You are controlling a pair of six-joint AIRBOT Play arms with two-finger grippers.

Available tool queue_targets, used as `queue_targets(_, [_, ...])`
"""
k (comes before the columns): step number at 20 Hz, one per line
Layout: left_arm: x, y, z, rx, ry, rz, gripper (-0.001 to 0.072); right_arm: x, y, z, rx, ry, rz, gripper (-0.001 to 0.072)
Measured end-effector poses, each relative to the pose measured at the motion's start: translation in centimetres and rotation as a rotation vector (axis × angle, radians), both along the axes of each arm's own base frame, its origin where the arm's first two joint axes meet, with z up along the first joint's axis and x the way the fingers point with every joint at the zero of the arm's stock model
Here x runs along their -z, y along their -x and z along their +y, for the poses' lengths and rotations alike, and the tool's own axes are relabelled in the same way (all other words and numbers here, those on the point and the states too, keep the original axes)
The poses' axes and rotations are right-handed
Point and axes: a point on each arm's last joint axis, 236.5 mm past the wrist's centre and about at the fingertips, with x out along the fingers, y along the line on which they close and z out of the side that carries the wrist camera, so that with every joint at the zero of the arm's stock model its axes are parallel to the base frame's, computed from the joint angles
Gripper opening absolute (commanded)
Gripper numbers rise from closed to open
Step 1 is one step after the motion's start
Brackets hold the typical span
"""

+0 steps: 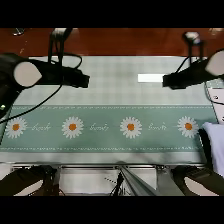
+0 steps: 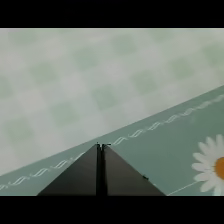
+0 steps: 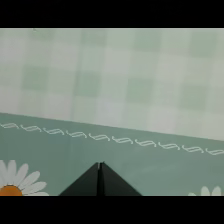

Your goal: Fold the shirts.

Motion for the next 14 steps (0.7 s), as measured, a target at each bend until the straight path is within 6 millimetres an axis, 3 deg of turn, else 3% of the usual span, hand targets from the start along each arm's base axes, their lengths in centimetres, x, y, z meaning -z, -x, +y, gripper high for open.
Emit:
queue_targets(2, [2.8, 0.1, 2.0, -0.055, -0.056, 0.063, 0.0026, 2.9, -0.1, 0.6, -0.006, 0.033, 0.041, 0.0019])
queue_targets(4, [4.0, -0.1, 3.2, -0.083, -0.084, 0.080, 0.0026, 4.4, -0.5, 1.1, -0.008, 0.047, 0.046, 0.0020])
queue_targets(14, [5.6, 0.0, 4.7, -0.109, -0.134, 0.106, 0.0027, 5.6, -1.2, 1.7, -0.009, 0.052, 0.030, 0.0020])
